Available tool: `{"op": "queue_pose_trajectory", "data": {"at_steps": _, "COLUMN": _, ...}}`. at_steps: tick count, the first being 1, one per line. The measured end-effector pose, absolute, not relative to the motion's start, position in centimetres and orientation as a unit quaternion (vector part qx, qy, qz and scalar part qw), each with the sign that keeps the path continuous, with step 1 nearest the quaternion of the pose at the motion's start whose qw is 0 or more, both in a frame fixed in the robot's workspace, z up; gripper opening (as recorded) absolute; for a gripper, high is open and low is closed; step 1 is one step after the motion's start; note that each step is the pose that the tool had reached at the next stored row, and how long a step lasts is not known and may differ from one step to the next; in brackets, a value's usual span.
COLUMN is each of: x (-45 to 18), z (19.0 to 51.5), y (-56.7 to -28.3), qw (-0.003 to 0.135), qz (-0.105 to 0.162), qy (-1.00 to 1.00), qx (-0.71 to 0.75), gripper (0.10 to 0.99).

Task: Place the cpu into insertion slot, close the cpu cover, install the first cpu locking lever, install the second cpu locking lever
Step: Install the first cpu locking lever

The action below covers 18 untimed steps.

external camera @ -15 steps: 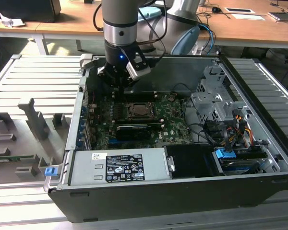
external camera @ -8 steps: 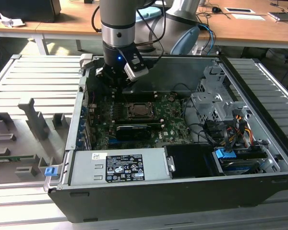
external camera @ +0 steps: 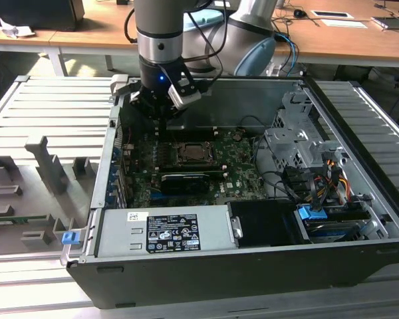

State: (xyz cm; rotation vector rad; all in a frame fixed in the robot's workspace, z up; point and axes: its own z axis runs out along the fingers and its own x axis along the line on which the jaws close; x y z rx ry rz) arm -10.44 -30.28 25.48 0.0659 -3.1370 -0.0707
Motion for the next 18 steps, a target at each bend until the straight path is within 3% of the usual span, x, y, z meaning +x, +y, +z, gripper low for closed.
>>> {"op": "queue_pose_trajectory", "data": {"at_steps": 18, "x": -9.98, "z": 25.49, "y": -29.11, "qw": 0.001, "qz": -0.023, "qy": -1.000, "qx": 0.021, "gripper": 0.106}}
